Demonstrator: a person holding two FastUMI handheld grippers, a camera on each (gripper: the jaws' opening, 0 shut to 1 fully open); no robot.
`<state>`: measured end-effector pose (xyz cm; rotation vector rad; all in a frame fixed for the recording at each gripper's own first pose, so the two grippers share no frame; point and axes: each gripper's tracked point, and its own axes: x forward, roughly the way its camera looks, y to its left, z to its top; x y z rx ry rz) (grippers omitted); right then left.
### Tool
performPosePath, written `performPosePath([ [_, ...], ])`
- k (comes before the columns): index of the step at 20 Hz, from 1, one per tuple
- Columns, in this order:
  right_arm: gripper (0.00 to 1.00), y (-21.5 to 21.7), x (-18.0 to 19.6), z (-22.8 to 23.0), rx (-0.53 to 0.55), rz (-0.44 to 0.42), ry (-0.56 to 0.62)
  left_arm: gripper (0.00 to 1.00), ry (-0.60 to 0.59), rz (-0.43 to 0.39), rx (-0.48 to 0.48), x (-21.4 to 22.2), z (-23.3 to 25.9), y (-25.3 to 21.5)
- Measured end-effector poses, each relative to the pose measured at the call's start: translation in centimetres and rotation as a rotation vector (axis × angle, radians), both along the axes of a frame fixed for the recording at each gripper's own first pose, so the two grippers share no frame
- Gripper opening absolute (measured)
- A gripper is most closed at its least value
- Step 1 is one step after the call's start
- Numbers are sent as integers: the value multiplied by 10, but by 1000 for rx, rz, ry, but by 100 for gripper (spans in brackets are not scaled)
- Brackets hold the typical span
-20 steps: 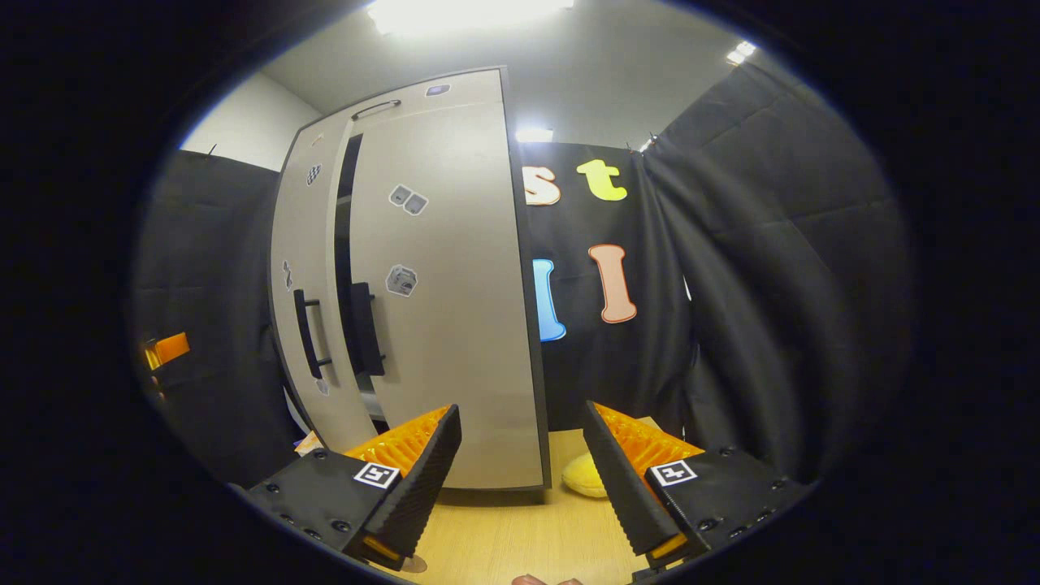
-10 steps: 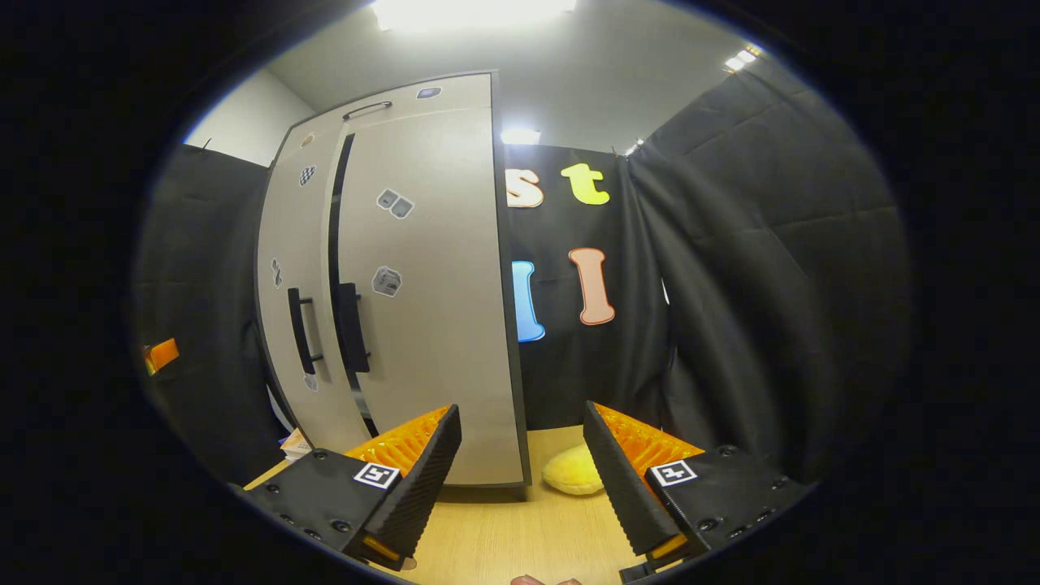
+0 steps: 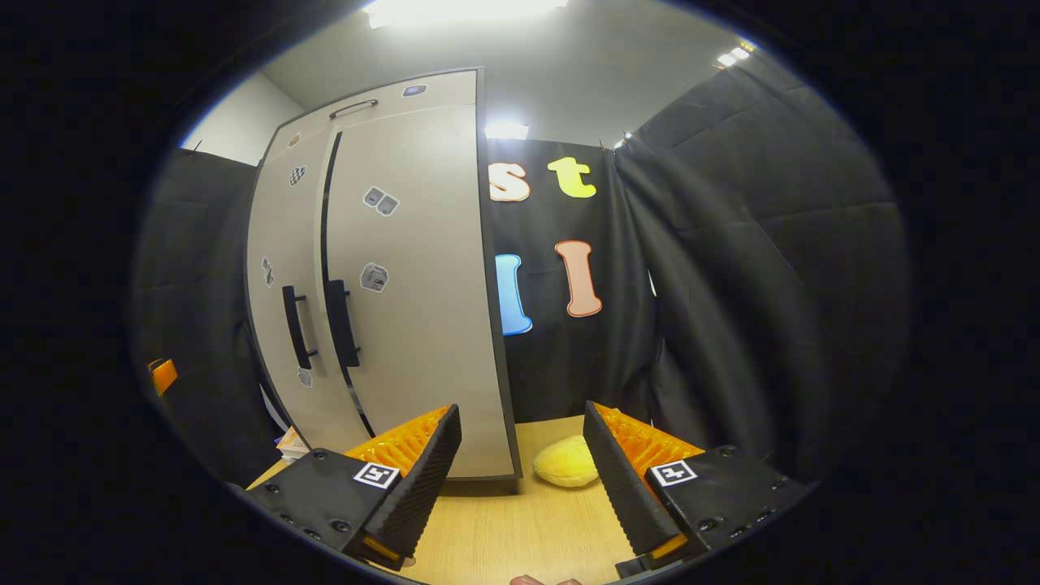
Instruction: Grasp the bottle in the cabinet with the left hand and place it on the coaster, then close the right door with the right hand and the left door with the left hand.
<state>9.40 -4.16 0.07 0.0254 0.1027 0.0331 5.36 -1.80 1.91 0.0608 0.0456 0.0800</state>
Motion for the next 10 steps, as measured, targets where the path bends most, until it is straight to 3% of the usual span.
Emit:
performPosePath([
  [2, 96, -12, -1, -5, 18, -35, 18, 92, 52, -27, -26, -4, -17, -10],
  [3, 92, -17, -4, -9, 29, -49, 30, 99, 73, -30, -32, -6, -22, -14],
  [4, 96, -21, -7, -11, 36, -59, 40, 93, 85, -37, -31, -8, -25, -17],
  [6, 96, -31, -11, -16, 25, -71, 51, 93, 97, -47, -17, -7, -28, -22],
  [7, 92, -37, -12, -19, 11, -75, 55, 99, 101, -47, -8, -8, -29, -24],
  [10, 96, -55, -7, -22, -4, -70, 48, 99, 111, -31, 19, -7, -26, -29],
])
